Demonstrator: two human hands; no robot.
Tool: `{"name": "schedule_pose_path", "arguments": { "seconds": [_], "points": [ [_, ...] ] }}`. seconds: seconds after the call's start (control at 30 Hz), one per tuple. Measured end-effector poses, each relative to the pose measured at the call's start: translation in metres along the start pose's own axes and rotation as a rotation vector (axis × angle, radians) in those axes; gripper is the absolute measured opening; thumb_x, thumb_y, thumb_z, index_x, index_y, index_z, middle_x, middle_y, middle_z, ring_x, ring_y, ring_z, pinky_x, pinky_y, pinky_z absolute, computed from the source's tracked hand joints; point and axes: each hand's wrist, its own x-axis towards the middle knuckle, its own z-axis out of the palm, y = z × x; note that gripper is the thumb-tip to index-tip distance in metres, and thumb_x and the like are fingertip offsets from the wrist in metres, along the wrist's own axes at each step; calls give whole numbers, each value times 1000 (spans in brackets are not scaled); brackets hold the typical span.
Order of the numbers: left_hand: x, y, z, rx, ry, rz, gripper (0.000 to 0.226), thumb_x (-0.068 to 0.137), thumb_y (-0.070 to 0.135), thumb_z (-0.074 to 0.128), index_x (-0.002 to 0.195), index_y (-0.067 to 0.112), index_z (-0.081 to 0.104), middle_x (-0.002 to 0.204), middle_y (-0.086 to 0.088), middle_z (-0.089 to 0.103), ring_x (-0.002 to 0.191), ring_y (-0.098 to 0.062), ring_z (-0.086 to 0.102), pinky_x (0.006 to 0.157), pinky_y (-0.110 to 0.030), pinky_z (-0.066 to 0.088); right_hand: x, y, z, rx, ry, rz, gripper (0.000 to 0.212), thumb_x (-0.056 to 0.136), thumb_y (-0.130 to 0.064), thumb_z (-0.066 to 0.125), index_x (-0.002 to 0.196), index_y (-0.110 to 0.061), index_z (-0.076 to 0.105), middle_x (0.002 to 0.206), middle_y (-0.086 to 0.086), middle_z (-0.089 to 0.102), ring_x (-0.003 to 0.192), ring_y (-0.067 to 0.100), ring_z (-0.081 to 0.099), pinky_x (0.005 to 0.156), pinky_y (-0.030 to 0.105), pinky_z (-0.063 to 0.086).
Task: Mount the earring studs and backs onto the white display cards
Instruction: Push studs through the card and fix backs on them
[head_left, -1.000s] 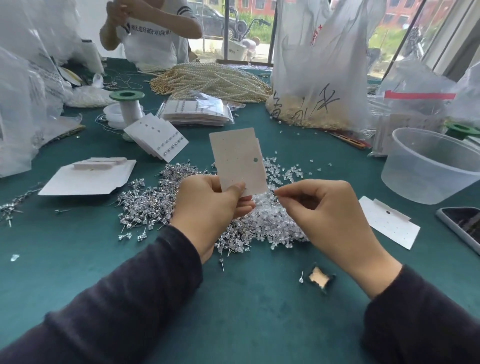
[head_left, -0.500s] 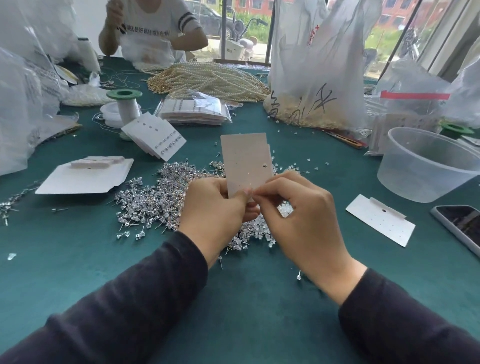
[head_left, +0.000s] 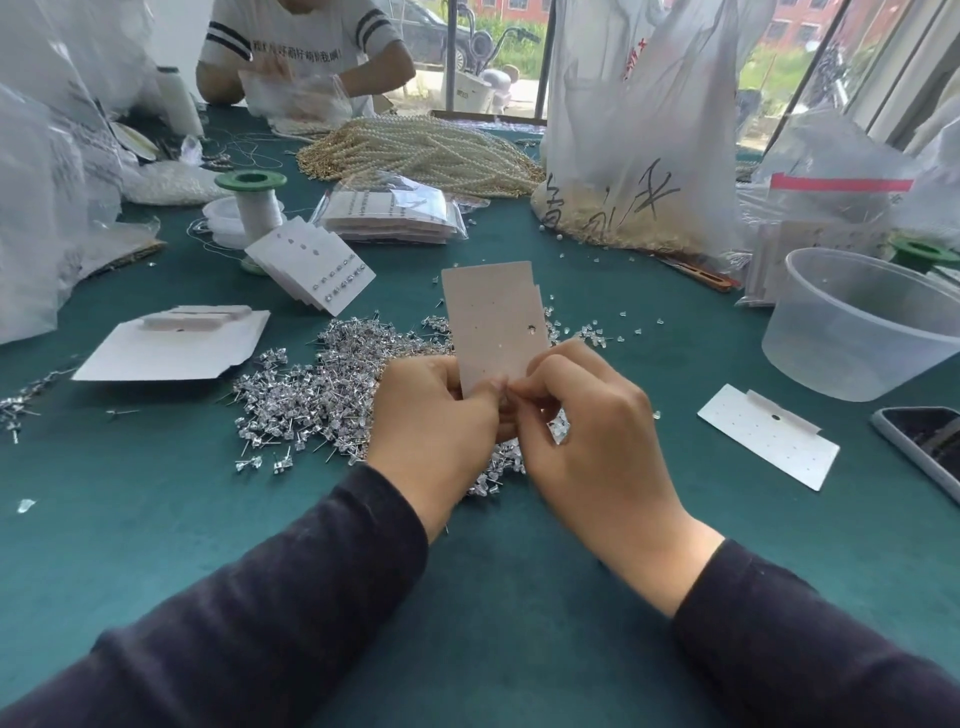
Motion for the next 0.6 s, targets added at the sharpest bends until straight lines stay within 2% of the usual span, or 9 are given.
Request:
{"name": "schedule_pose_path", "arguments": {
  "seconds": [0.23,0.47,0.6],
  "points": [
    [0,0,-1,-25,-6,-23,23,85,-5,53,66,3,63,45,4,63,44,-5,62,44,-15,49,3,3,-2,3,-19,36,5,73,1,65,68,-3,65,70,7,61,57,19,54,56,31,43],
    [-1,1,-1,48,51,16,20,83,-3,58,64,2,64,60,-7,65,49,-10,64,50,-21,55,3,1,-4,-10,2,24,6,73,0,64,67,-3,63,66,7,60,56,22,55,52,39,47],
    [1,-3,-1,119,102,40,26,78,0,63,56,13,66,71,-11,71,68,-26,70,68,-39,58,3,1,-3,-27,1,29,8,73,0,66,67,-4,62,67,7,59,57,23,55,52,39,47]
  ]
}}
